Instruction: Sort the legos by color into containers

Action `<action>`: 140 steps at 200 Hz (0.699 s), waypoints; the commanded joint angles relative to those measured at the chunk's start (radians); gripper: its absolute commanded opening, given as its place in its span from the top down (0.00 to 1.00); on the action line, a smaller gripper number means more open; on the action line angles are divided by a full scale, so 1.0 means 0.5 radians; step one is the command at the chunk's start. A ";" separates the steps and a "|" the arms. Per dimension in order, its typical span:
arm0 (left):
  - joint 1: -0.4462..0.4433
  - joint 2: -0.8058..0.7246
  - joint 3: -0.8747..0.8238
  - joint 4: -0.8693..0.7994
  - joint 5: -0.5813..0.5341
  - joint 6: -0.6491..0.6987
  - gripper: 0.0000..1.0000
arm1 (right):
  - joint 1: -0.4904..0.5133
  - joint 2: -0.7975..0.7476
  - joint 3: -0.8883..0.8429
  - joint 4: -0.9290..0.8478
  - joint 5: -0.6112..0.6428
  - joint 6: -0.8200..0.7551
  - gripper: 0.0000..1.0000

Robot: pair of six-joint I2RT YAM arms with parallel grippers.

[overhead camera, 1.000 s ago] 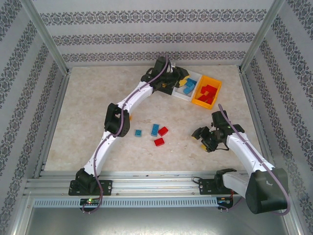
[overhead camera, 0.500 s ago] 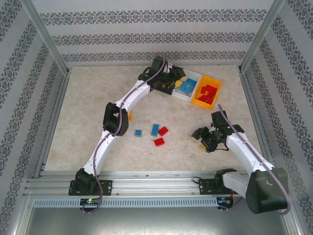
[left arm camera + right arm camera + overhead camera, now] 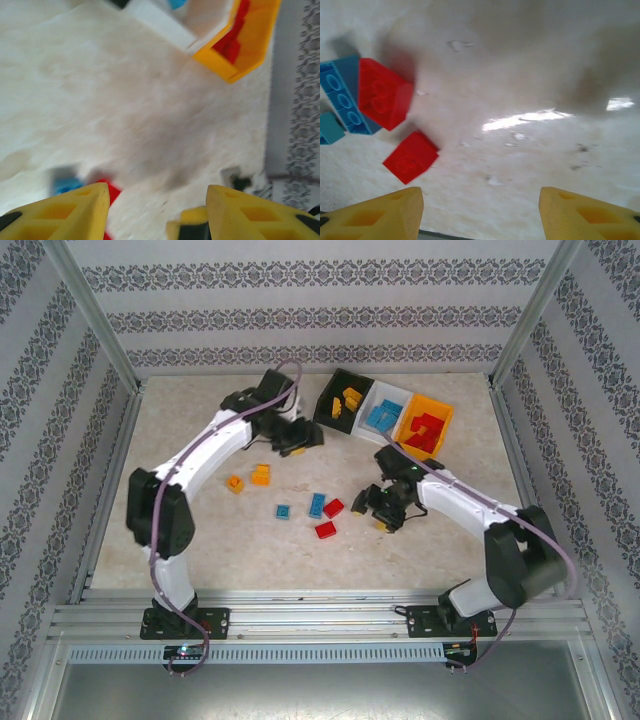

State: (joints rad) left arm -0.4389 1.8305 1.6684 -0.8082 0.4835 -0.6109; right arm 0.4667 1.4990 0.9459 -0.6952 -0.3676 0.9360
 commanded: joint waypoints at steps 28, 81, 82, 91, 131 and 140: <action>0.179 -0.451 -0.706 -0.043 -0.214 0.236 0.46 | 0.164 0.275 0.360 -0.129 0.136 0.375 0.35; 0.252 -0.669 -0.954 -0.007 -0.249 0.464 0.44 | 0.215 0.494 0.535 -0.096 0.242 0.733 0.34; 0.254 -0.672 -0.956 -0.007 -0.249 0.469 0.44 | 0.217 0.498 0.537 -0.095 0.245 0.740 0.34; 0.268 -0.691 -0.976 -0.006 -0.246 0.514 0.44 | 0.233 0.534 0.571 -0.100 0.276 0.794 0.34; 0.322 -0.727 -1.023 -0.011 -0.187 0.614 0.43 | 0.293 0.721 0.741 -0.117 0.355 0.978 0.34; 0.322 -0.724 -1.028 0.002 -0.158 0.599 0.43 | 0.301 0.765 0.778 -0.137 0.360 1.007 0.34</action>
State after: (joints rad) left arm -0.2905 1.4925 1.1683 -0.8227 0.3843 -0.3641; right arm 0.6006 1.8294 1.2747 -0.7284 -0.2348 1.3506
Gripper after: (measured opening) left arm 0.565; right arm 0.660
